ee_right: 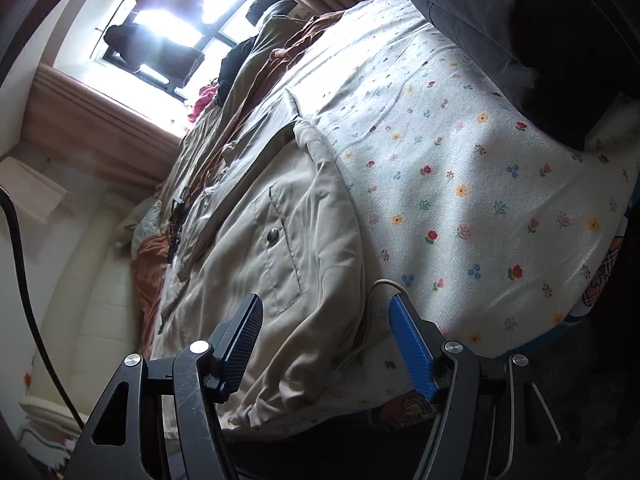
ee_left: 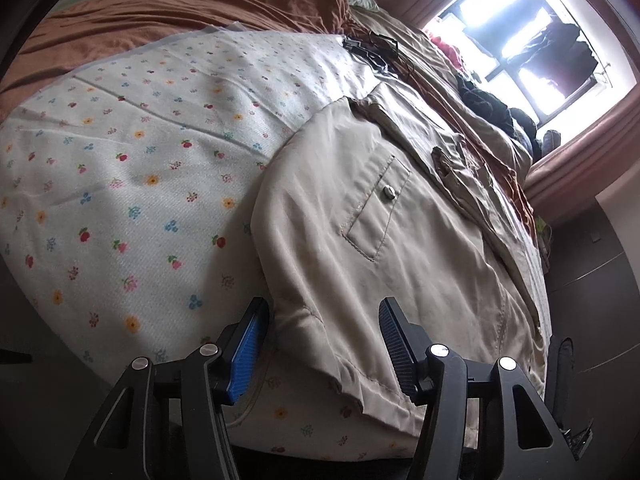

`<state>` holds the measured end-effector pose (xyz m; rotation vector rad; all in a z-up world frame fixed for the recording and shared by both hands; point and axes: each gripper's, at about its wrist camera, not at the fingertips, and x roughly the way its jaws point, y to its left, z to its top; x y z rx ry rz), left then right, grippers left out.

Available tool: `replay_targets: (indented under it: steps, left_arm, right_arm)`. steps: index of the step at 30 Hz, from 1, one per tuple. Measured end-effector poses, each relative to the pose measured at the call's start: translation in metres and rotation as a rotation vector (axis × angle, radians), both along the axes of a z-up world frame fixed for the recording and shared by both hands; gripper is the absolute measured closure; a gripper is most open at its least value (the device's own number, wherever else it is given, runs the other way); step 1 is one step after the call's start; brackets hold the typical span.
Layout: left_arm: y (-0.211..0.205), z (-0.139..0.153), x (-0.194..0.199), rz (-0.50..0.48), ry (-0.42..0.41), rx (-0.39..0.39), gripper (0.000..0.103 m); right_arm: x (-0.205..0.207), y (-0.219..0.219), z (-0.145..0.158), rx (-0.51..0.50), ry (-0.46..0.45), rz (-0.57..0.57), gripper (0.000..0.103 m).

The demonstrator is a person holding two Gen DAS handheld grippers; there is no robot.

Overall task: Fold large clothes
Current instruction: 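Grasp the jacket side edge with both tools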

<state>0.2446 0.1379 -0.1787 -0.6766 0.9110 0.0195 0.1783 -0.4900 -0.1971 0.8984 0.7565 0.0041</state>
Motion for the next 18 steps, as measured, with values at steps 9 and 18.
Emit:
replay_targets:
  steps: [9, 18]
  left_arm:
    - [0.012, -0.007, 0.035, 0.020, 0.004, -0.007, 0.046]
    - [0.015, -0.010, 0.049, 0.023, -0.016, -0.054, 0.047]
  right_arm:
    - [0.036, -0.015, -0.016, 0.066, 0.005, -0.016, 0.036]
    - [0.045, 0.021, -0.023, 0.154, -0.016, 0.122, 0.035]
